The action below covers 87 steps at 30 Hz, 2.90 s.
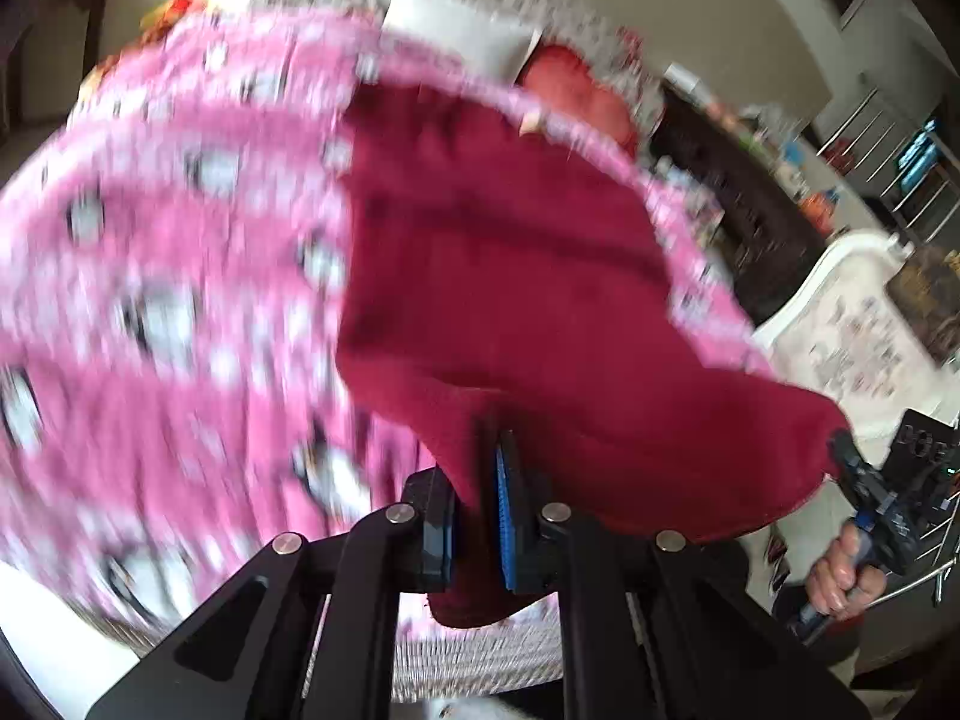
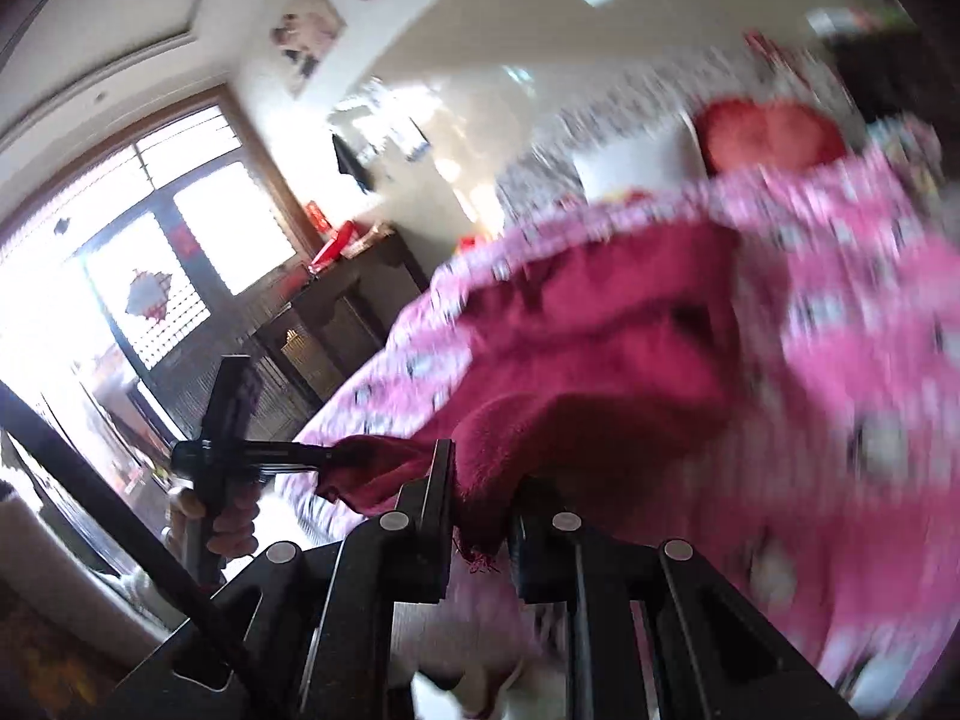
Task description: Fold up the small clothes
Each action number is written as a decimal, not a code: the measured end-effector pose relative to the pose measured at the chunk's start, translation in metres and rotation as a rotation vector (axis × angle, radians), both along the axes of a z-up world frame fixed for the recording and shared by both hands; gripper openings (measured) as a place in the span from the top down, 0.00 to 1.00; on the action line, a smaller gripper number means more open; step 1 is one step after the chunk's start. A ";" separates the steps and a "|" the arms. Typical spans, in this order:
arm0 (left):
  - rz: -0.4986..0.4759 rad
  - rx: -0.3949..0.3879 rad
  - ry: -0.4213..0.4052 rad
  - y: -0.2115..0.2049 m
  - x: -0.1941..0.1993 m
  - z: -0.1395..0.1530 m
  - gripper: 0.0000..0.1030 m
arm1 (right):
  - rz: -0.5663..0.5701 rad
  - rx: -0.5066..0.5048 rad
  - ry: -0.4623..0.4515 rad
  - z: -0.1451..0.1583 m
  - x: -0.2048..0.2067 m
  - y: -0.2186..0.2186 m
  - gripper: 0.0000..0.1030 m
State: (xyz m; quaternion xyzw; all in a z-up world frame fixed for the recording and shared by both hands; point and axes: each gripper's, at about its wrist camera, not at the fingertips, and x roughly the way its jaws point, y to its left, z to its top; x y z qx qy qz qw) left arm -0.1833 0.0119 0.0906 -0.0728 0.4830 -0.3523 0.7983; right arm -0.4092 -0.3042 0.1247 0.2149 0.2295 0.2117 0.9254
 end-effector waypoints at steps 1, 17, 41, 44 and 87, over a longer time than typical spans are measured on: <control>-0.002 -0.014 -0.017 -0.001 0.010 0.015 0.90 | -0.008 -0.014 -0.022 0.012 0.013 -0.001 0.85; 0.162 0.071 0.042 -0.113 0.281 0.018 0.90 | -0.229 -0.164 0.105 0.026 0.319 -0.052 0.85; 0.163 0.352 -0.023 -0.154 0.311 -0.048 0.21 | -0.416 -0.537 0.331 -0.039 0.390 -0.068 0.57; 0.191 0.266 0.069 -0.138 0.326 -0.053 0.21 | -0.487 -0.414 0.389 -0.041 0.384 -0.115 0.56; 0.041 0.266 -0.193 -0.077 0.188 0.000 0.43 | -0.332 -0.304 0.190 0.002 0.234 -0.047 0.49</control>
